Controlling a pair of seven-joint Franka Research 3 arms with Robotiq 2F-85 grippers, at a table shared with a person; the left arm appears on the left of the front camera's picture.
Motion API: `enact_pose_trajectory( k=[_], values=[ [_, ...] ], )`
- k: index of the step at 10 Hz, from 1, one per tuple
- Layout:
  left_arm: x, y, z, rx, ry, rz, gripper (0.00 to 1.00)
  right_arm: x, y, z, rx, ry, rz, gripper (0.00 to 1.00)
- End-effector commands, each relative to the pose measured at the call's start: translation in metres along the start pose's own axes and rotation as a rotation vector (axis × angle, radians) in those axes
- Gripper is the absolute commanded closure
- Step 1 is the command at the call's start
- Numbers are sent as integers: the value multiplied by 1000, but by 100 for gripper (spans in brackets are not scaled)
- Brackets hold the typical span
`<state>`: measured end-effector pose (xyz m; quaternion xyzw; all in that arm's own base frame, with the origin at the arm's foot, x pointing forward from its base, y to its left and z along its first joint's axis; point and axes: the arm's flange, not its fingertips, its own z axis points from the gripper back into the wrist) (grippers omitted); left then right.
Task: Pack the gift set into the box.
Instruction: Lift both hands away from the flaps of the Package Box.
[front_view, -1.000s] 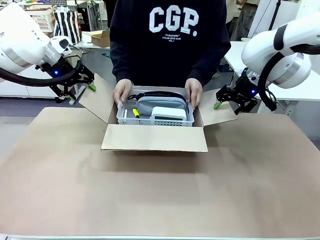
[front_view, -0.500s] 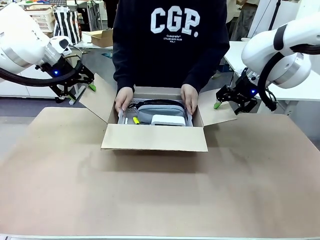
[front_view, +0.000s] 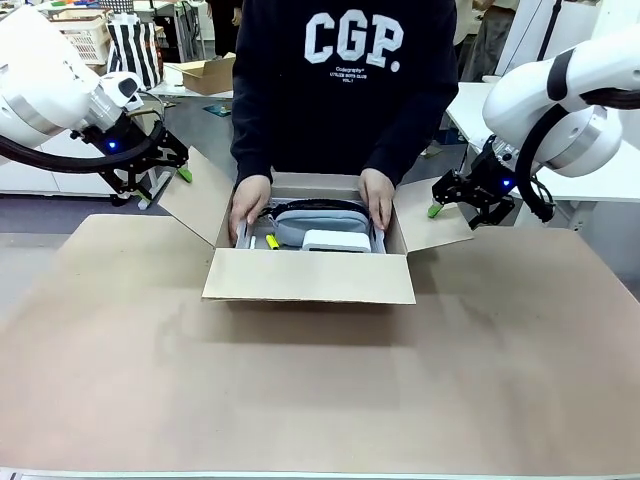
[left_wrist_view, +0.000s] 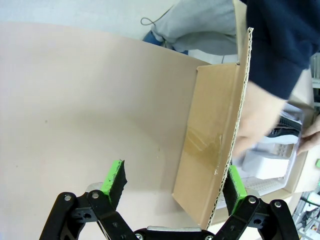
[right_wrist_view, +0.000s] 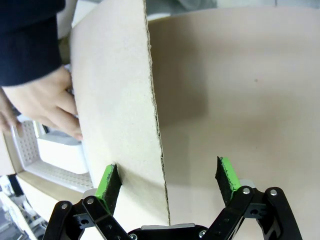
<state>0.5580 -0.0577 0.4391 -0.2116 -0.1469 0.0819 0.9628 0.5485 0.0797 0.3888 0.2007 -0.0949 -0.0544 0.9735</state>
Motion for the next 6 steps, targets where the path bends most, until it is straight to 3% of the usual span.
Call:
enact_pose_trajectory(
  k=[1,6],
  values=[
    [-1,-2,2,11,-5,8,0,1,4,3,-11,2,-12,0],
    [-1,-2,2,11,-5,8,0,1,4,3,-11,2,-12,0]
  ],
)
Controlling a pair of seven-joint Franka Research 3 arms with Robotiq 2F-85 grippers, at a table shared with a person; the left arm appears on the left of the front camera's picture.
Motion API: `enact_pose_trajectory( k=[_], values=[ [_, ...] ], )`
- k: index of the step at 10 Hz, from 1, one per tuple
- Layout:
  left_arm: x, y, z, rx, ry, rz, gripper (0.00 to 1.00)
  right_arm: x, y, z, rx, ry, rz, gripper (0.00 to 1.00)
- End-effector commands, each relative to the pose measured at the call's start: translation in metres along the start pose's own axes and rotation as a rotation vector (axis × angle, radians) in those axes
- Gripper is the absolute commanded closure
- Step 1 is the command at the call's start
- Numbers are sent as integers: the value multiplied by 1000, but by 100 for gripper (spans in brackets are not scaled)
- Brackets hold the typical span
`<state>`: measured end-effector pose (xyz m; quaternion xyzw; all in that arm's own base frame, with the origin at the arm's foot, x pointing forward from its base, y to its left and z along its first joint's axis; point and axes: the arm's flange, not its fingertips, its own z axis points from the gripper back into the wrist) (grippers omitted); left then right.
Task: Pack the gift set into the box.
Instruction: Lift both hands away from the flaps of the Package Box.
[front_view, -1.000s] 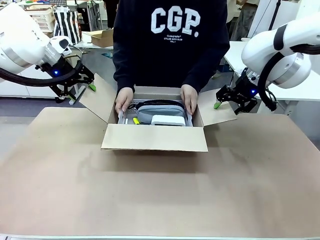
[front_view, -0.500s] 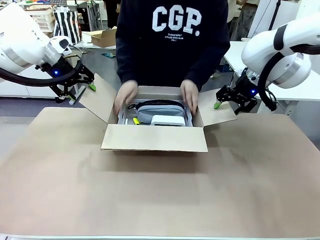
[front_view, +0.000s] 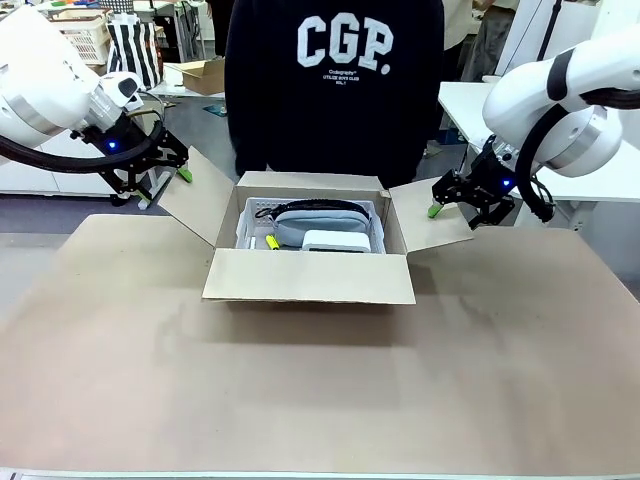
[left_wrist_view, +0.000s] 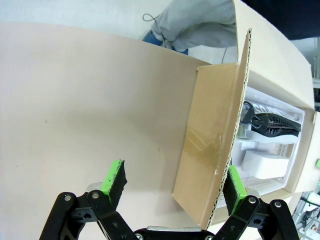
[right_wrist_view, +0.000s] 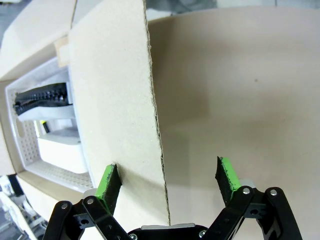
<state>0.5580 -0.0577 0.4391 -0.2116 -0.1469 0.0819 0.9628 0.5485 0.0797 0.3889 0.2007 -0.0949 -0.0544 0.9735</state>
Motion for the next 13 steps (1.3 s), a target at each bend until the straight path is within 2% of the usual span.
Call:
enact_pose_trajectory(
  k=[1,13],
  values=[
    [-1,-2,2,11,-5,8,0,1,4,3,-11,2,-12,0],
    [-1,-2,2,11,-5,8,0,1,4,3,-11,2,-12,0]
  ],
)
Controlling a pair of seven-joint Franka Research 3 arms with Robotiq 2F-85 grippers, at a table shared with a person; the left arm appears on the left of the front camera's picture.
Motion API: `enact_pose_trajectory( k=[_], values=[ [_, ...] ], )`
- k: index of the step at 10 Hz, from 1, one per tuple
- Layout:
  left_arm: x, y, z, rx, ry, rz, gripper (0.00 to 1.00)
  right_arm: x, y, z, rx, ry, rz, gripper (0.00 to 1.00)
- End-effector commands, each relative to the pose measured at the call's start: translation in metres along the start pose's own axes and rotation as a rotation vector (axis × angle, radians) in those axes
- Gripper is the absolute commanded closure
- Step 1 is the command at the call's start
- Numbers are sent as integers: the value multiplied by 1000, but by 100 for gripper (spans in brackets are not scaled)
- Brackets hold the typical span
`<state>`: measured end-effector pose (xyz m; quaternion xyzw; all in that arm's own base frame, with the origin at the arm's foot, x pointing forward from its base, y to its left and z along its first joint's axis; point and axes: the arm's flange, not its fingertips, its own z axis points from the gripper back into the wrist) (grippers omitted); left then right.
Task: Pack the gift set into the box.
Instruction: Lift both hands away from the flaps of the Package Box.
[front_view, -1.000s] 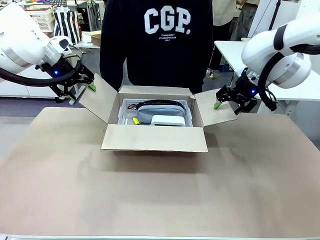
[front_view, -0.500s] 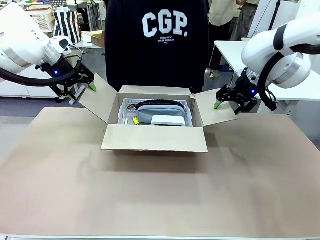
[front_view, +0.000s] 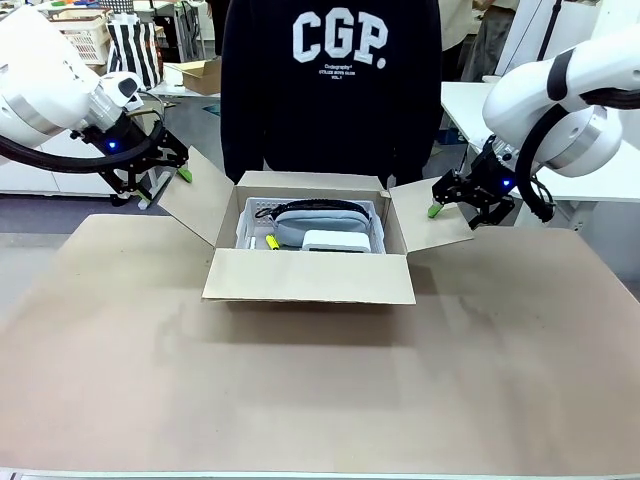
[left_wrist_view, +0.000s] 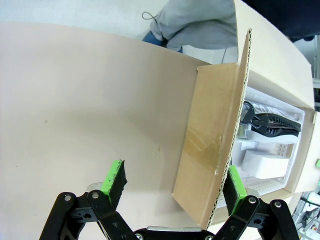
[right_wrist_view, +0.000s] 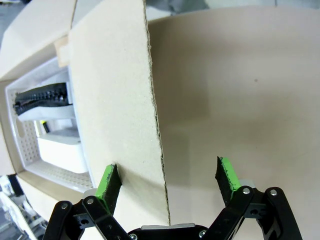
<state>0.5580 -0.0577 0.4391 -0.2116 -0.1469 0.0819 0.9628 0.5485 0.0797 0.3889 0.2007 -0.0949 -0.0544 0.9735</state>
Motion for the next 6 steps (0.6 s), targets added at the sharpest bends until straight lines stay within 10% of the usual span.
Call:
enact_pose_trajectory(
  k=[1,6],
  values=[
    [-1,-2,2,11,-5,8,0,1,4,3,-11,2,-12,0],
    [-96,-8,157,-409,20,-287,0,-120,4,176,465,-162,68,0]
  ],
)
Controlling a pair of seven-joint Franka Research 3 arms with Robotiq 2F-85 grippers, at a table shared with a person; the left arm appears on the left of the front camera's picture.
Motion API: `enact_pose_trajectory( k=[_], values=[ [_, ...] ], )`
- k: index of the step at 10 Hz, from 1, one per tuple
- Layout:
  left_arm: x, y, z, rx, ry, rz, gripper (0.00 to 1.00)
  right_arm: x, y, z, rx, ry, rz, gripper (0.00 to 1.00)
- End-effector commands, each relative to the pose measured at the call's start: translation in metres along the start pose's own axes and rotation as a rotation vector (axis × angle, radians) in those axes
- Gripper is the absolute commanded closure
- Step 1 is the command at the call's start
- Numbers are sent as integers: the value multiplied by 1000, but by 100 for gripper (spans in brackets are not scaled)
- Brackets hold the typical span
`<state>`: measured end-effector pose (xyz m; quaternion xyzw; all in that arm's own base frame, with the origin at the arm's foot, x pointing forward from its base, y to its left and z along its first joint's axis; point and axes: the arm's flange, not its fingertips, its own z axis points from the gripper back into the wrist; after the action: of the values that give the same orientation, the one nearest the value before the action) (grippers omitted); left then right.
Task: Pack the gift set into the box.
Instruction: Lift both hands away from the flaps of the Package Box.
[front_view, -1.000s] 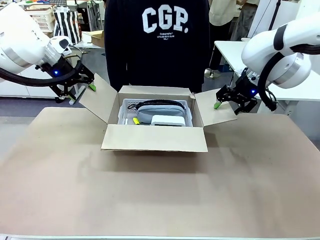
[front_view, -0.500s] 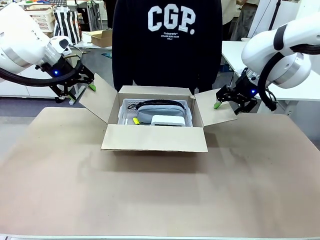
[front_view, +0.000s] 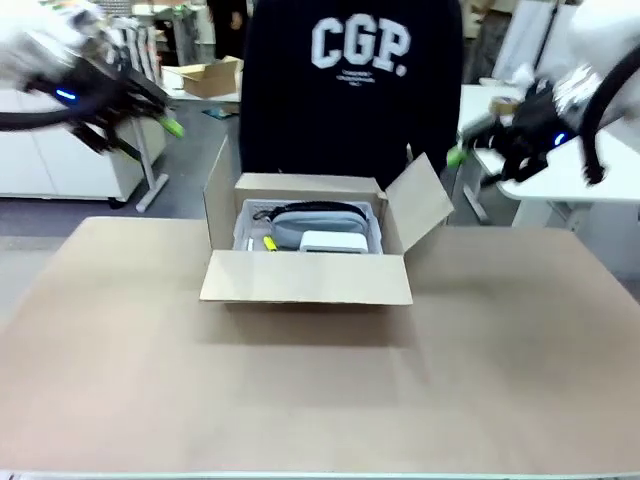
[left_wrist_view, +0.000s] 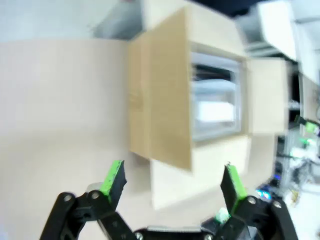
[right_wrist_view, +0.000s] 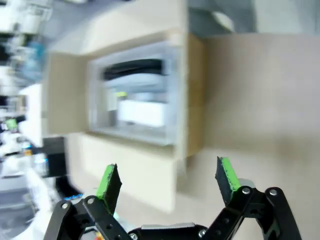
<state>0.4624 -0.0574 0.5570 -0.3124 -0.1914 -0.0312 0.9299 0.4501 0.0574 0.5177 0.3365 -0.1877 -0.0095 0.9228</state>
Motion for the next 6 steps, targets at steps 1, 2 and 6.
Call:
enact_pose_trajectory(
  k=[1,2,6],
  values=[
    [-66,27,55,-299,57,-154,0,-66,-6,67,293,-49,-106,0],
    [-79,42,67,-391,30,-171,0,-78,-16,76,377,-54,-173,0],
    [-85,24,84,-387,-43,-173,0,-79,-6,93,388,-77,-161,0]
  ],
)
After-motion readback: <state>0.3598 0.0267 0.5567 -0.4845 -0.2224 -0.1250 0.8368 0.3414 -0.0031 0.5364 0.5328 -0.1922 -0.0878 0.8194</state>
